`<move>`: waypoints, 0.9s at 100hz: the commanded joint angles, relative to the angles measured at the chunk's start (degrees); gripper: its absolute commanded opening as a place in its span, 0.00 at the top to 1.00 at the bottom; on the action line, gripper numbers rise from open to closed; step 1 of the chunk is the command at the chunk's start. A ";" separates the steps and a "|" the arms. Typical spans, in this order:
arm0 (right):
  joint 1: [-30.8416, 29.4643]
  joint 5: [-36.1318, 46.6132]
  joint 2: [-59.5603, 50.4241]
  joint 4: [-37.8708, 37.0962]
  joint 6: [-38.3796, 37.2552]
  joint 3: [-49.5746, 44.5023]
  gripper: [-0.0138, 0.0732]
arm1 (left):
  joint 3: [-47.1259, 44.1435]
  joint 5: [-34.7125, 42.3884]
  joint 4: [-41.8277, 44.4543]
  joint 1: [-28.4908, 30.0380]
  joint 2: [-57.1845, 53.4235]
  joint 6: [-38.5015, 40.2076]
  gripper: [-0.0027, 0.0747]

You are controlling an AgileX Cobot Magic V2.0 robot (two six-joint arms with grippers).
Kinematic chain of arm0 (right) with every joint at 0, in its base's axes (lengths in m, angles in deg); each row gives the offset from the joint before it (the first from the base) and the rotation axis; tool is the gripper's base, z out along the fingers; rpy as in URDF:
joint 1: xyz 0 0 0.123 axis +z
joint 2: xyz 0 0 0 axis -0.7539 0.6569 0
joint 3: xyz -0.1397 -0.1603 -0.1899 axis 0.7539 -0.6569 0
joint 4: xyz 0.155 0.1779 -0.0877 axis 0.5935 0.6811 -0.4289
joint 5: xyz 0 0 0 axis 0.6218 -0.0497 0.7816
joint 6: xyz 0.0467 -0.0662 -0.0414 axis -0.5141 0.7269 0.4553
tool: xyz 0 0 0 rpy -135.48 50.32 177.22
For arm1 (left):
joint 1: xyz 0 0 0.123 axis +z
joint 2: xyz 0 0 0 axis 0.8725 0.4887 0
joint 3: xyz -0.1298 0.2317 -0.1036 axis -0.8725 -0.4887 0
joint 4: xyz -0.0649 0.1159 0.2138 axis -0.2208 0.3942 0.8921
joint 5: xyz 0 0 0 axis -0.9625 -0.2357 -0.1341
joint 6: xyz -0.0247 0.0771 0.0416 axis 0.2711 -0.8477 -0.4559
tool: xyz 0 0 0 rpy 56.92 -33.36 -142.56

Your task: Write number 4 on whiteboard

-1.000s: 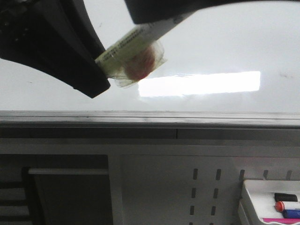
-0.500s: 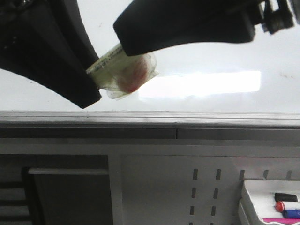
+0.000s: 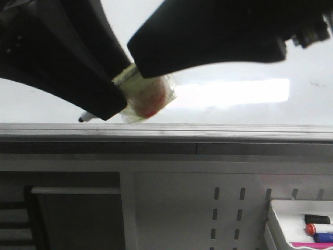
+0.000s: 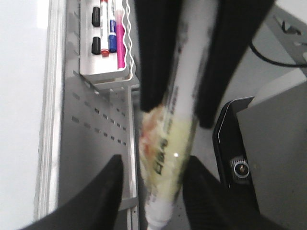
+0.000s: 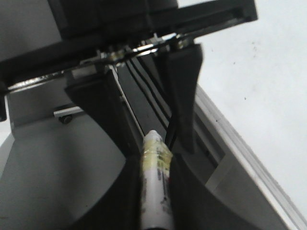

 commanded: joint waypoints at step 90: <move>-23.77 23.91 5.05 -3.82 3.15 1.71 0.91 | -31.56 22.06 -31.94 24.34 -42.10 10.84 0.99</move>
